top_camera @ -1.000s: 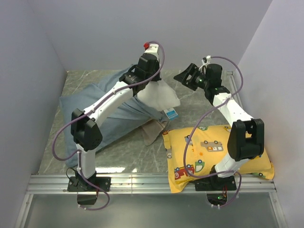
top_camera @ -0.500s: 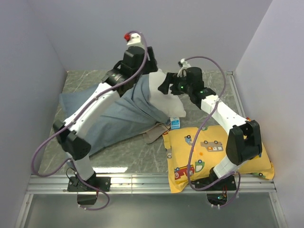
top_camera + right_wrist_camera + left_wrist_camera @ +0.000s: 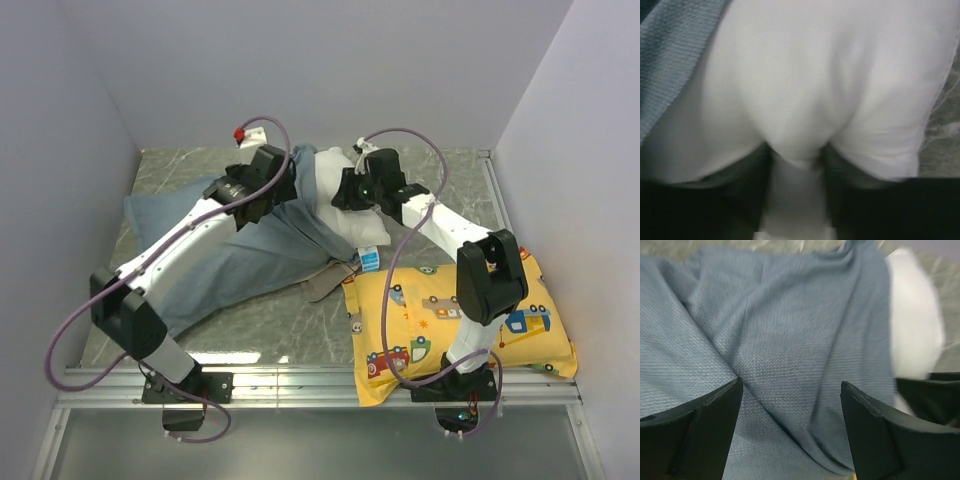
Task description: Remove the pillowcase from the pillow
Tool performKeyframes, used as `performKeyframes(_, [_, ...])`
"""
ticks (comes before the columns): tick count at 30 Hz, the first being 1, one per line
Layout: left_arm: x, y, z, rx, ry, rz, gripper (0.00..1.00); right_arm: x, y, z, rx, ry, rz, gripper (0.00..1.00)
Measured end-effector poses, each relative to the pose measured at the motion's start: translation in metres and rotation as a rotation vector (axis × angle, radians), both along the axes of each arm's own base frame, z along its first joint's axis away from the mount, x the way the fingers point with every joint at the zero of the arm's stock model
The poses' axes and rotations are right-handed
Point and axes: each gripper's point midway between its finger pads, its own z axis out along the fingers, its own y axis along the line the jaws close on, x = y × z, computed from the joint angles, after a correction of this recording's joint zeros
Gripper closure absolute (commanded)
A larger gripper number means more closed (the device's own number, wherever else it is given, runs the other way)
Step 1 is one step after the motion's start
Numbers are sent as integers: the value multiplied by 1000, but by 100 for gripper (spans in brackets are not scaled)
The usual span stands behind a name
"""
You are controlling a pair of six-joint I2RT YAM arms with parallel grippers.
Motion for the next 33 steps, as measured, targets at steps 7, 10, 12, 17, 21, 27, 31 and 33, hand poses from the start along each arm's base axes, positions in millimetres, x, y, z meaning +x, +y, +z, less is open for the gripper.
performKeyframes(7, [12,-1,-69,106,153,27,72,5,0,9,-13,2,-29,100])
performKeyframes(10, [20,6,-69,101,158,49,99,5,-7,10,-27,10,-69,100])
performKeyframes(12, [27,14,-61,88,145,70,100,5,-13,18,-23,7,-95,100])
performKeyframes(17, [48,58,-46,54,126,168,100,6,-40,44,4,-6,-186,100])
performKeyframes(21, [64,96,-35,1,120,225,100,6,-69,62,54,-15,-262,100])
performKeyframes(27, [75,122,-22,-98,129,208,95,-5,-78,83,118,-31,-282,100])
performKeyframes(31, [71,109,-26,-73,139,143,47,-4,-82,75,105,-18,-298,100])
performKeyframes(33, [65,96,-28,-54,130,104,33,-3,-91,63,77,3,-326,100])
